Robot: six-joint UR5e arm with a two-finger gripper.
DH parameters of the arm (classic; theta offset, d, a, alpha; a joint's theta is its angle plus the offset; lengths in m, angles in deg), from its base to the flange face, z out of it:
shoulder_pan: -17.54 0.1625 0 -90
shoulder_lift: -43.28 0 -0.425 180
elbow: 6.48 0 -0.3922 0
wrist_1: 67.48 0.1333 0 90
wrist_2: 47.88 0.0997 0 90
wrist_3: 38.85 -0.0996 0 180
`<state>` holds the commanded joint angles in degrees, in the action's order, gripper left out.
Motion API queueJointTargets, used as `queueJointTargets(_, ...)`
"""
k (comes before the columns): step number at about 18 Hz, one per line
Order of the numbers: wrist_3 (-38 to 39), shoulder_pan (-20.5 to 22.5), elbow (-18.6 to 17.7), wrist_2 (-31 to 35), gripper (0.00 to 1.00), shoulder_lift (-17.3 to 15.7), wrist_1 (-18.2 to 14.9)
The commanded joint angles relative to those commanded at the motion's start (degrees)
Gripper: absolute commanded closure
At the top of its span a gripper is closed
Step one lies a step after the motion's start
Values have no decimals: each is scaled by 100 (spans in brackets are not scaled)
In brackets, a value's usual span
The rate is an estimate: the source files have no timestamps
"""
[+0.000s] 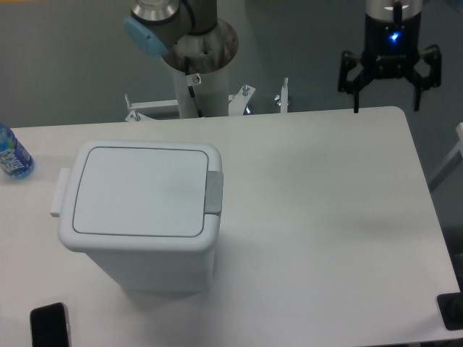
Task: Open the trash can
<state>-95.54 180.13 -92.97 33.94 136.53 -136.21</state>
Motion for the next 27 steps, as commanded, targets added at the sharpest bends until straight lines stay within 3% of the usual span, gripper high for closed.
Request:
queueJointTargets(10,193,0,27,-202,0,88,61)
queueJointTargets(14,569,-35,70,-824,0,185,61)
queueJointTargets(18,2045,-465,106,-1344,0,316,62)
queueJointTargets(27,2785,-1344,264,-1433,0,589,176)
